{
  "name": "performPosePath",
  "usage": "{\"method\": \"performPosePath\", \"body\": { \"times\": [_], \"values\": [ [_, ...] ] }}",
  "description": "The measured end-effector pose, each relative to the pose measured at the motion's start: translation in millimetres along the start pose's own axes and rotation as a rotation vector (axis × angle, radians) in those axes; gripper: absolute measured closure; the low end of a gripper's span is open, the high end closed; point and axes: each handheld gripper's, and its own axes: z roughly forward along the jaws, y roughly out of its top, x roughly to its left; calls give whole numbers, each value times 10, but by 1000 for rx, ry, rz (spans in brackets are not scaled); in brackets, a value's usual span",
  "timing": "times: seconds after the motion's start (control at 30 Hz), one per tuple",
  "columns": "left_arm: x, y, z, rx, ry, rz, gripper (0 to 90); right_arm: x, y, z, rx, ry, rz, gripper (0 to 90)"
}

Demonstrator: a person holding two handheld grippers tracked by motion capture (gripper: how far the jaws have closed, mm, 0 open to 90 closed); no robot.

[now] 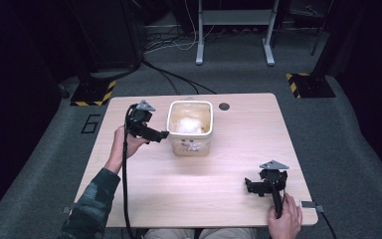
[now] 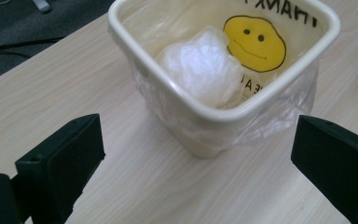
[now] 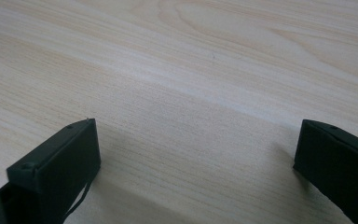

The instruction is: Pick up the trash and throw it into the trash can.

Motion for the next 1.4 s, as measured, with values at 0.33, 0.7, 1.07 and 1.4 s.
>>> {"method": "performPosePath", "body": {
  "times": [0.33,0.7,1.07,1.4],
  "values": [
    [128,-366,-59,18,32,-36,16,0,0,0,0,0,0,0],
    [246,-868,-84,27,71,-106,11,0,0,0,0,0,0,0],
    [387,-1426,-40,48,90,-210,9,1,-1,0,0,0,0,0],
    [441,-1964,132,48,116,-310,1,1,-1,-1,0,0,1,0]
  ]
}}
